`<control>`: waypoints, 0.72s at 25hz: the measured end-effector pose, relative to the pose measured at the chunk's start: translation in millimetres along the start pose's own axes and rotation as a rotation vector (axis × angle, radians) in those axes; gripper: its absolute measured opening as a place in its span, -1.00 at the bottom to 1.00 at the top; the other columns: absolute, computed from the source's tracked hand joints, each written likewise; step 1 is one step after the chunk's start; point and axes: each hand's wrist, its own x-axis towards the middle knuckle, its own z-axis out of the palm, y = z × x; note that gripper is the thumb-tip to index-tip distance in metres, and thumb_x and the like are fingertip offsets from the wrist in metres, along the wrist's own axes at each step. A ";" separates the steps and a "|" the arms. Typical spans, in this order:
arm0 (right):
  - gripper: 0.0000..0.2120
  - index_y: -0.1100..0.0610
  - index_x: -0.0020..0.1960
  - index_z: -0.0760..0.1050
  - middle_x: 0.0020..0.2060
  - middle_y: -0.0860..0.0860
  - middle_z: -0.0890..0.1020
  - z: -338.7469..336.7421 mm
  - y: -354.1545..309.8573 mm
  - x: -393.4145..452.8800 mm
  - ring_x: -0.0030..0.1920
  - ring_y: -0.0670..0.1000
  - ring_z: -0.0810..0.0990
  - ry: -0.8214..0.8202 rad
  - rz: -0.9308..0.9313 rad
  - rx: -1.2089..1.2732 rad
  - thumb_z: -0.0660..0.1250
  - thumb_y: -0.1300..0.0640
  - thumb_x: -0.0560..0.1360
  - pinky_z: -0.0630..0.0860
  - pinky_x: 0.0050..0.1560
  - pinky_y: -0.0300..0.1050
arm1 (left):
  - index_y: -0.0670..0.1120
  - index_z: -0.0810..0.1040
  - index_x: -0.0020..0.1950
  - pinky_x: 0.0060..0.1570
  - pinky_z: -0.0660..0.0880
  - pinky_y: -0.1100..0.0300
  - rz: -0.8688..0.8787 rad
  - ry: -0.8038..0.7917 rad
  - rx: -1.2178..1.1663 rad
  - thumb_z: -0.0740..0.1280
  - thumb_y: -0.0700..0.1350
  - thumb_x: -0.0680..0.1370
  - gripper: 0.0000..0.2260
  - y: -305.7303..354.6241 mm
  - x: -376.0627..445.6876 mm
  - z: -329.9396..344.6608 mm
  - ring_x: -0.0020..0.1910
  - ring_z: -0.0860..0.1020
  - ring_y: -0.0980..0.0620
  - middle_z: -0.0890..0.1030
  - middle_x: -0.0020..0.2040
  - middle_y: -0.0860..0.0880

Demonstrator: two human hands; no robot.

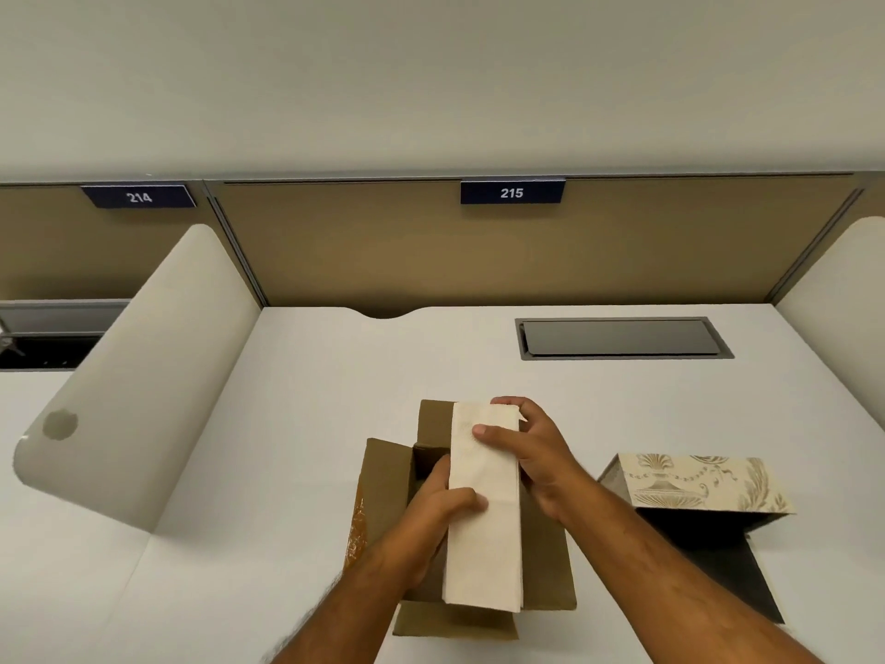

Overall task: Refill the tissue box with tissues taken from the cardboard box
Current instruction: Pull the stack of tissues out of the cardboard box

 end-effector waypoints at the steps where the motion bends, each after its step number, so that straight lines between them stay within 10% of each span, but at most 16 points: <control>1: -0.50 0.01 0.24 0.59 0.16 0.13 0.74 -3.0 -6.5 -2.3 0.13 0.19 0.74 0.020 -0.021 0.004 0.68 0.16 0.38 0.73 -0.06 -0.01 | 0.09 0.48 0.41 0.11 0.71 0.05 0.003 -0.033 0.015 0.54 0.00 0.37 -0.39 0.2 -1.3 -2.2 0.17 0.74 -0.07 0.73 0.22 -0.01; 7: -0.33 0.12 0.31 0.57 0.18 0.17 0.75 -25.7 -32.2 -25.1 0.18 0.22 0.74 0.202 -0.092 0.284 0.70 0.13 0.25 0.74 -0.04 0.07 | 0.11 0.55 0.34 0.27 0.66 0.03 -0.010 -0.077 0.113 0.69 0.29 0.13 -0.17 -15.2 -12.9 -21.5 0.25 0.68 -0.04 0.66 0.24 -0.02; 11: -0.26 0.11 0.36 0.56 0.24 0.20 0.70 -36.4 -29.1 -46.5 0.22 0.25 0.70 0.295 -0.134 0.358 0.69 0.14 0.21 0.73 0.07 0.18 | 0.08 0.62 0.29 0.04 0.72 0.07 0.045 0.035 -0.057 0.74 0.33 -0.02 -0.08 -17.3 -10.7 -22.8 0.14 0.75 -0.03 0.72 0.18 -0.07; 18: -0.40 -0.07 0.42 0.52 0.31 0.12 0.63 -77.2 6.0 -93.2 0.27 0.21 0.64 0.312 -0.111 0.223 0.56 0.31 0.48 0.71 -0.14 -0.10 | 0.13 0.61 0.39 0.27 0.65 -0.13 0.117 0.054 -0.173 0.51 0.30 0.37 -0.39 -4.5 -7.4 -14.1 0.26 0.71 -0.08 0.75 0.25 -0.01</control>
